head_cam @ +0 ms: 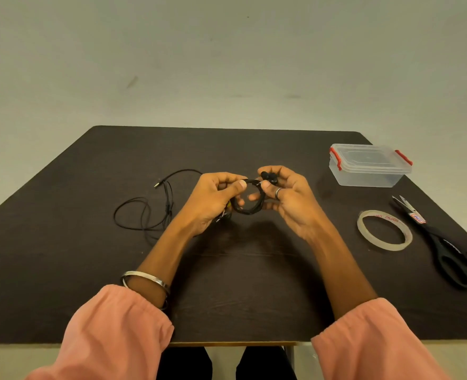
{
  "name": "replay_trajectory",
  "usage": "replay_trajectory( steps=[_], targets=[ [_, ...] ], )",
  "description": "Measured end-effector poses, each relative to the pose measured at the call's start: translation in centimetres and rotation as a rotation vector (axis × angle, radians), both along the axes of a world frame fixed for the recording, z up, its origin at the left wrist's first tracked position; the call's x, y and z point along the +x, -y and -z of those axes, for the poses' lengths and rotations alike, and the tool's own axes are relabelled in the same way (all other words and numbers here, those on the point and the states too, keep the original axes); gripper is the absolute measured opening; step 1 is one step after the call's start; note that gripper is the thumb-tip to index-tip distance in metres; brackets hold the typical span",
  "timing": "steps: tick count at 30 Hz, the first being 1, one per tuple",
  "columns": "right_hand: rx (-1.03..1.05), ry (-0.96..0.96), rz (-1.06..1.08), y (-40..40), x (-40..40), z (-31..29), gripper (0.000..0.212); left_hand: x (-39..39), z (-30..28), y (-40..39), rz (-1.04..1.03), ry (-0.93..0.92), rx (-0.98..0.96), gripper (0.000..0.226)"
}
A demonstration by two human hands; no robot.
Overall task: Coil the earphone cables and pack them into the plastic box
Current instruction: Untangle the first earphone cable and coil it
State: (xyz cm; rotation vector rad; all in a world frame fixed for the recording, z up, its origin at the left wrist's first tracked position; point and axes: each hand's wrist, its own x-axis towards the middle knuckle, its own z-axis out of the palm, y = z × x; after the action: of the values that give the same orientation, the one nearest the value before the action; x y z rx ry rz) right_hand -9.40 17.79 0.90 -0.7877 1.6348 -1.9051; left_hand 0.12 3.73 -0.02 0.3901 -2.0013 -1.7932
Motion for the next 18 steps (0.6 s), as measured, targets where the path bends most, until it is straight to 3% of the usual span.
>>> replay_trajectory(
  steps=[6, 9, 13, 18],
  targets=[
    [0.273, -0.491, 0.089, -0.2, -1.1, 0.8, 0.033, -0.1, 0.5, 0.2, -0.094, 0.007, -0.207, 0.016],
    [0.236, -0.612, 0.118, -0.3, -1.2, 0.6, 0.040, -0.2, 0.6, 0.5, -0.135, 0.006, -0.259, 0.018],
    [0.136, -0.800, 0.129, -0.7, -1.5, 0.6, 0.041, -0.1, 0.4, 0.3, -0.119, -0.010, -0.092, 0.022],
    [0.242, -1.107, 0.144, -0.3, -2.1, 1.5, 0.042, -0.3, 0.3, 0.3, -0.123, -0.044, 0.081, 0.022]
  ],
)
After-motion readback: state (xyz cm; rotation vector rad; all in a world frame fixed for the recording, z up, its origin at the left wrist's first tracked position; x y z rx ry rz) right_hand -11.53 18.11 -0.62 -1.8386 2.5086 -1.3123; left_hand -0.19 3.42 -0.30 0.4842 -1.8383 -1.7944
